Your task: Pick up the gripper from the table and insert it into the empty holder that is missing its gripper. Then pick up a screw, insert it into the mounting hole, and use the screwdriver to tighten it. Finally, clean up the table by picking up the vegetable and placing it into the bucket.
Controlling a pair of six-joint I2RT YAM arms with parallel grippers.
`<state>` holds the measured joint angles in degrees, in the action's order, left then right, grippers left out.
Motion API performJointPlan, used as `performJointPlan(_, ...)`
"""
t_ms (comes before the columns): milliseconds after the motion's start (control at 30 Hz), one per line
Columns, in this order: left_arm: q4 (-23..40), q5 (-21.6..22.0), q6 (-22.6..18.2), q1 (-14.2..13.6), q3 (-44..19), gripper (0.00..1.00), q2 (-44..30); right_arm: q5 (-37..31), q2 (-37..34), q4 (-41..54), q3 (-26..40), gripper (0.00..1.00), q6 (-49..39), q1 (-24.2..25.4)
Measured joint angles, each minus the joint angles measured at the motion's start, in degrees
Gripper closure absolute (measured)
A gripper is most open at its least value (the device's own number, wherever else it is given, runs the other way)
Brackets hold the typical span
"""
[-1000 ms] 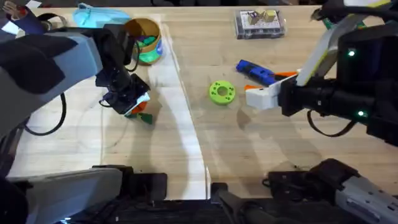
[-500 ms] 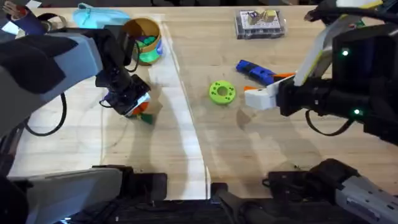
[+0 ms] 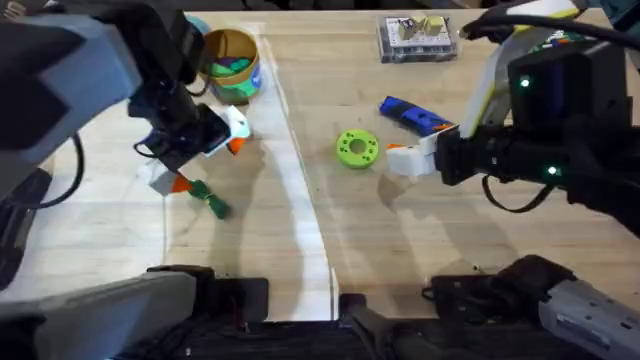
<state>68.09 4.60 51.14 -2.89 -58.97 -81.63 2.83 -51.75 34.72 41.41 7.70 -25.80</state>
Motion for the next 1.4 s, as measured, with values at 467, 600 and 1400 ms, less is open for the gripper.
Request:
performJointPlan(467, -2.71, 5.20, 10.54, -0.94, 14.98, 0.015, 17.35, -0.02, -0.39, -0.11, 0.00, 0.044, 0.00, 0.00)
performJointPlan(600, -9.24, 4.82, 10.96, -0.89, 21.02, 0.014, 16.04, -0.02, -0.39, -0.13, 0.00, 0.044, 0.00, 0.00)
performJointPlan(1400, -9.06, 1.42, 2.82, 1.81, 1.88, 0.996, 15.74, -2.11, -0.39, -1.51, 0.00, 0.044, 0.00, 0.00)
